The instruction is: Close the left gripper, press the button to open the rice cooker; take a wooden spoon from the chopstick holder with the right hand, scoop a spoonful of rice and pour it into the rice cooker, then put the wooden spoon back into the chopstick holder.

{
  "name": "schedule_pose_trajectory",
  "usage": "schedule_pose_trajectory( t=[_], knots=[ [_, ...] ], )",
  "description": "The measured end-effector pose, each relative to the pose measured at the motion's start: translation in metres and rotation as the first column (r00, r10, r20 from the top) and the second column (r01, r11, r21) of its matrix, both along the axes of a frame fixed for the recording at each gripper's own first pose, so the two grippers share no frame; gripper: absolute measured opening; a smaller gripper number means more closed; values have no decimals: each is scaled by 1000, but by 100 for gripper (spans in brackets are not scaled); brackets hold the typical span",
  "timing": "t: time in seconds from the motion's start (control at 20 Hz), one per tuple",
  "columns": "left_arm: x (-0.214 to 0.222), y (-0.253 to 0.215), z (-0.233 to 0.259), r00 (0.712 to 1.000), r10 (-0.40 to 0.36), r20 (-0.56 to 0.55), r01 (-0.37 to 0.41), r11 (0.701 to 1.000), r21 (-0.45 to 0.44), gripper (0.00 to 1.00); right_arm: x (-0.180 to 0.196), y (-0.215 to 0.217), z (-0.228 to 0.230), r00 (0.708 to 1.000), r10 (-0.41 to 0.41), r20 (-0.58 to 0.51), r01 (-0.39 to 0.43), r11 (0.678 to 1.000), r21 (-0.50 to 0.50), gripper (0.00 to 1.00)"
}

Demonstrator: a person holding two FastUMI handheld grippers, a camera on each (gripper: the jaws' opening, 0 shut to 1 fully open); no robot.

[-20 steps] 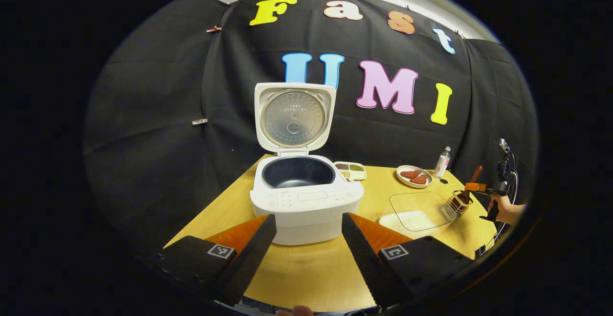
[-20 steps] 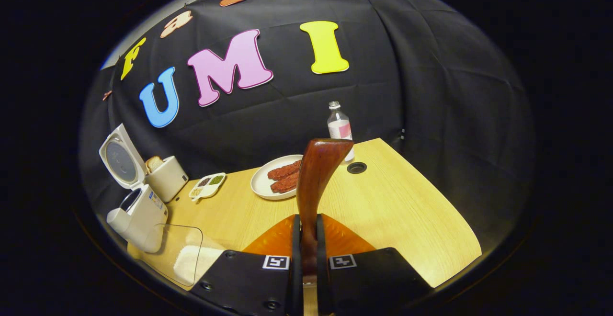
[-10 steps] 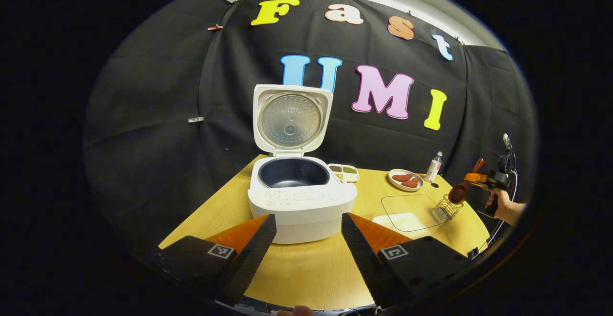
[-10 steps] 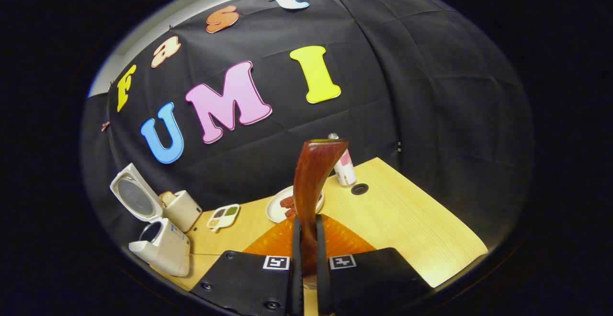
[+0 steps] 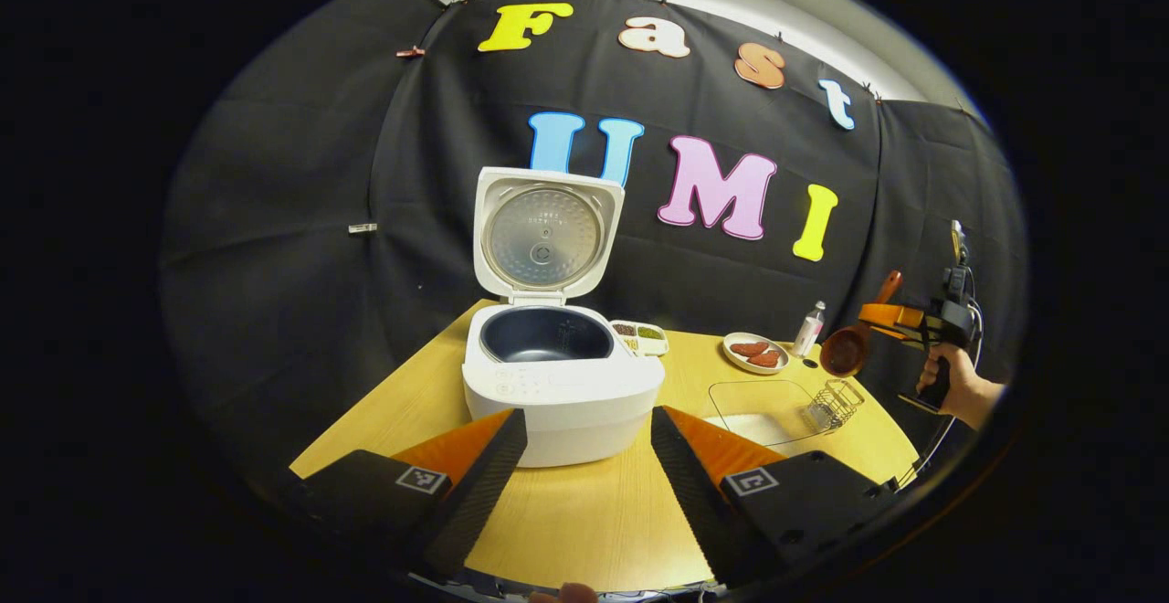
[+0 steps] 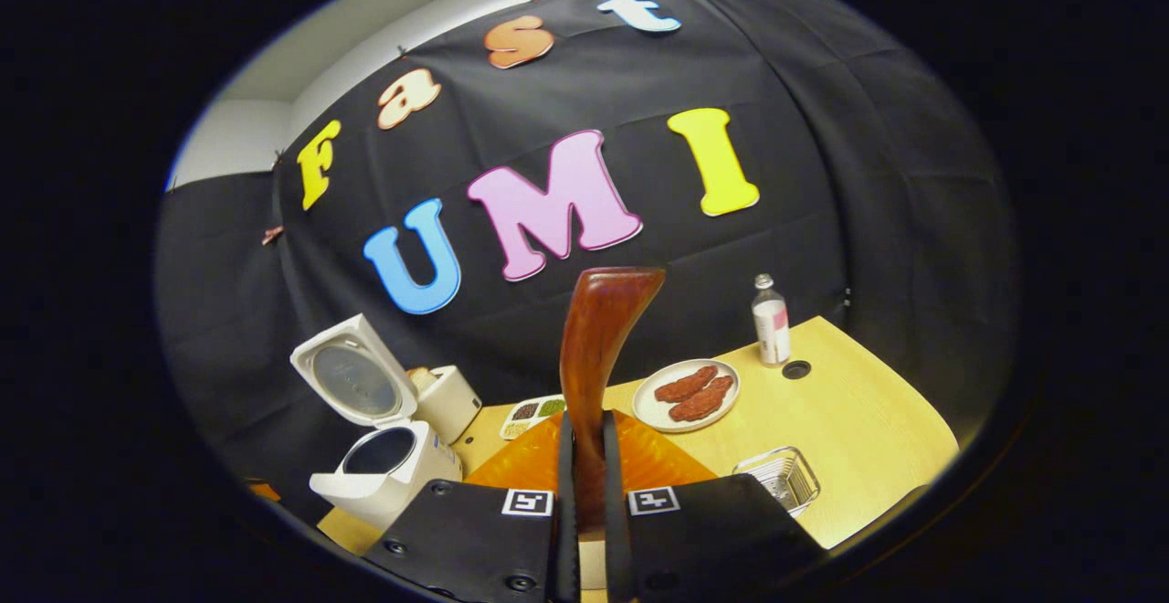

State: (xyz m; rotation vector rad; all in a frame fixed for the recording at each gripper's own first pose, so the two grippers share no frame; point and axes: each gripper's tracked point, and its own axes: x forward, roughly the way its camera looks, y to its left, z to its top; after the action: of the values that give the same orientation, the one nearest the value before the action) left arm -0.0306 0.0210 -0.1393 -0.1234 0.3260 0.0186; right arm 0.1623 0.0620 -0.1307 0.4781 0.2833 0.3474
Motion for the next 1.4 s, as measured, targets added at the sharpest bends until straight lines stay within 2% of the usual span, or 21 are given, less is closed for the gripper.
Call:
schedule_pose_trajectory(
  t=[0.15,0.2,0.45,0.6,0.7,0.8,0.9,1.05,1.2,1.3,1.4],
  knots=[
    [0,5,3,1000,-7,7,7,1000,2,94,-5,44,-18,998,64,-23,-65,997,-46,15],
    [0,5,3,1000,-10,8,10,1000,0,94,-10,50,-26,996,74,-43,-77,995,-58,9],
    [4,14,-2,1000,-13,0,13,1000,-8,94,-10,73,-82,989,94,-111,-115,973,-199,10],
    [7,21,-4,1000,-11,-3,11,1000,-10,94,-8,76,-106,988,91,-124,-125,943,-308,10],
    [8,25,-6,1000,-11,-4,11,1000,-8,94,-4,71,-122,989,73,-126,-118,906,-405,9],
    [11,28,-9,1000,-14,-7,14,1000,-8,95,-6,75,-138,987,70,-148,-131,877,-461,10],
    [12,30,-11,1000,-15,-12,15,1000,-14,95,-10,85,-141,984,73,-160,-138,885,-445,10],
    [13,34,-14,1000,-14,-16,13,1000,-18,95,-16,103,-141,976,73,-203,-141,927,-347,10],
    [13,35,-16,1000,-11,-19,11,1000,-27,95,-16,116,-147,962,61,-267,-120,971,-208,10],
    [14,35,-17,1000,-13,-21,13,999,-31,95,-17,122,-148,943,67,-325,-98,992,-78,10],
    [14,35,-17,1000,-16,-20,15,999,-35,94,-17,124,-150,919,74,-387,-48,996,76,10]
  ],
)
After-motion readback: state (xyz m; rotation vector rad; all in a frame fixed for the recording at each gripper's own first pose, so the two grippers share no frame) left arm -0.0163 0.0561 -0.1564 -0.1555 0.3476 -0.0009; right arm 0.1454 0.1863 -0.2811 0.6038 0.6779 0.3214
